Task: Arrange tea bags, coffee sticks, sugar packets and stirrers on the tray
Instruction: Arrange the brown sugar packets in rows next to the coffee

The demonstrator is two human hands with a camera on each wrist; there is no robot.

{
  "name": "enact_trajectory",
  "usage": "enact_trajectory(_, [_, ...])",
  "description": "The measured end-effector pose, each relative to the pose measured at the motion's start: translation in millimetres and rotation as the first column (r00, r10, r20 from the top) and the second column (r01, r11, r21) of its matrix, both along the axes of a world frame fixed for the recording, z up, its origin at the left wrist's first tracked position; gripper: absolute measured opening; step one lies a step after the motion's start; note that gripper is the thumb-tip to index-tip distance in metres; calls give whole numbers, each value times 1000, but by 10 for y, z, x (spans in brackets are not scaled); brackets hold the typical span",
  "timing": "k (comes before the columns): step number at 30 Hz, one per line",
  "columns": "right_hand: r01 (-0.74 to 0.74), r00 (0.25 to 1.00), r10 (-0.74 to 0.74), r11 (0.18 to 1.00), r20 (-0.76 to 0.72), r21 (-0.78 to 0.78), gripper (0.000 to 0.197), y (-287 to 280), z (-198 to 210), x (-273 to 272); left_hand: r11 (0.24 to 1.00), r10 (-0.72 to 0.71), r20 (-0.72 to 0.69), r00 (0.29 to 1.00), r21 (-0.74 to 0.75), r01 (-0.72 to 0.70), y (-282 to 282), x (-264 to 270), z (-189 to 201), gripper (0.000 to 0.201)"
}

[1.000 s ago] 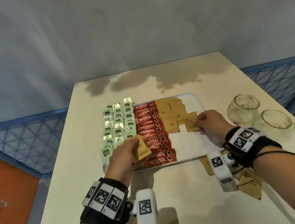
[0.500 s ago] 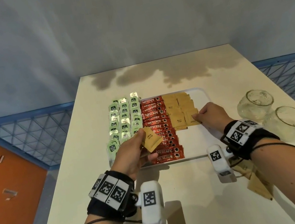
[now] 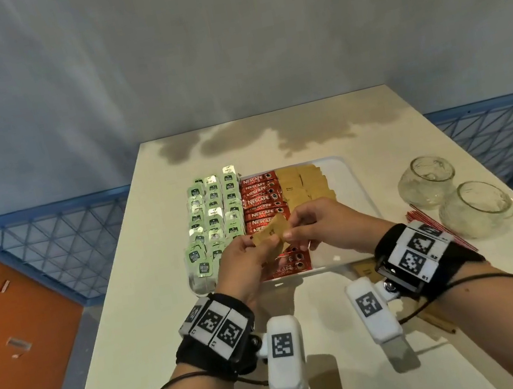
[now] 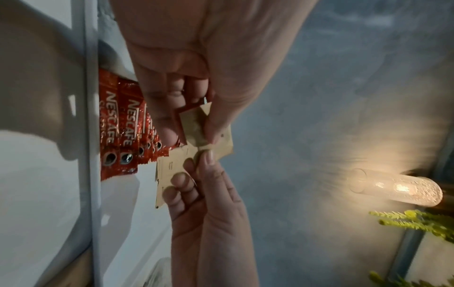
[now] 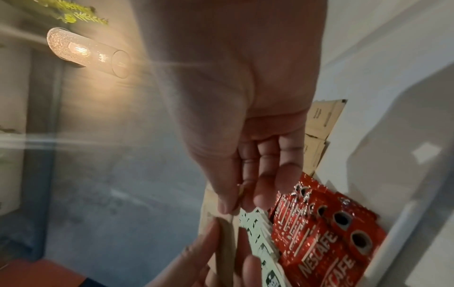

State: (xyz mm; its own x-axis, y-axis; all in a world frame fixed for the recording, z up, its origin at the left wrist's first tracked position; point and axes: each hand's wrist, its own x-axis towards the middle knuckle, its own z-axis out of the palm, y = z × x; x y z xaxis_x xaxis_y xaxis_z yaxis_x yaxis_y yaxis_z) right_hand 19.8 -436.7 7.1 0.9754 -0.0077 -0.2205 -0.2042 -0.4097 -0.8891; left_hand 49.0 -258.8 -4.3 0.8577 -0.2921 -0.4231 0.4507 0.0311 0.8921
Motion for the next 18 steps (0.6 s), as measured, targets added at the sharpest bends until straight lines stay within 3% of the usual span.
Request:
enact_trajectory(3, [10, 1000, -10, 1000, -6, 20, 11, -42, 69, -25, 996, -38, 87, 995, 78, 32, 53, 11, 35, 18])
enact_trajectory(8, [4, 998, -3, 1000, 56, -24, 4, -73, 205, -53, 961, -206, 297, 932, 243, 135, 82, -25, 124, 3])
enact_trajectory(14, [161, 979, -169, 984, 115, 79, 15, -141, 282, -9, 982, -114, 306, 945, 177, 61, -129, 53, 242, 4])
enact_trajectory(18, [331, 931, -344, 937, 121, 116, 15, -299, 131, 48, 968, -119, 337, 934, 250, 33, -181, 149, 197, 5])
